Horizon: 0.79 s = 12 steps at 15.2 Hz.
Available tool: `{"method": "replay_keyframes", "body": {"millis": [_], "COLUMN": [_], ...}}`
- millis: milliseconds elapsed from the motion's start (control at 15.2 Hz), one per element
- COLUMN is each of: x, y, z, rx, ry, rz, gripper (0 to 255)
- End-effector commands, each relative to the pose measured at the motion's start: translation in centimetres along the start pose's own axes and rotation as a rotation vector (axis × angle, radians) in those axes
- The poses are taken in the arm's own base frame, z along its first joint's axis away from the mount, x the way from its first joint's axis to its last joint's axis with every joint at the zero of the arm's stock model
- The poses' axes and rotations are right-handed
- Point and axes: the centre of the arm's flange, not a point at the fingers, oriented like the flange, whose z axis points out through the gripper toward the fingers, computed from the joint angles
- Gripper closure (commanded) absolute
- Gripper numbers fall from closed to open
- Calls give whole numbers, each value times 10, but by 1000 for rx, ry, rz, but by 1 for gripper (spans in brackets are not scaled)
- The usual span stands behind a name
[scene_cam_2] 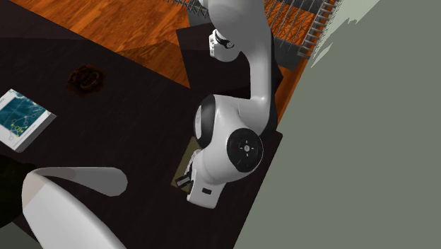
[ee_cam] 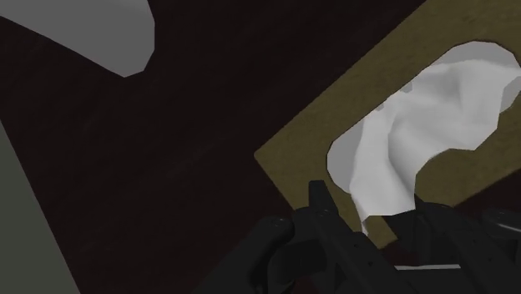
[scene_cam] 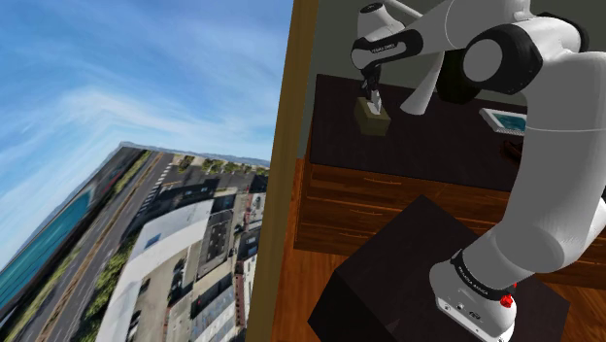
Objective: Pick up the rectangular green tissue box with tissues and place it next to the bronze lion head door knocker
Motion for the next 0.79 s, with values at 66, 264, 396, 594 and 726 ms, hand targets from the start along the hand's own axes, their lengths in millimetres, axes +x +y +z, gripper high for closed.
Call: {"method": "replay_keyframes", "body": {"millis": [66, 264, 396, 594, 726], "x": [-1, -3, -5, -8, -9], "y": [2, 8, 11, 17, 21], "z": [-7, -22, -31, -46, -55], "rx": [4, 4, 4, 4, 4], "ry": [-3, -3, -3, -3, -3], "rz": [-4, -4, -4, -4, -4], "gripper": [255, 255, 255, 255, 255]}}
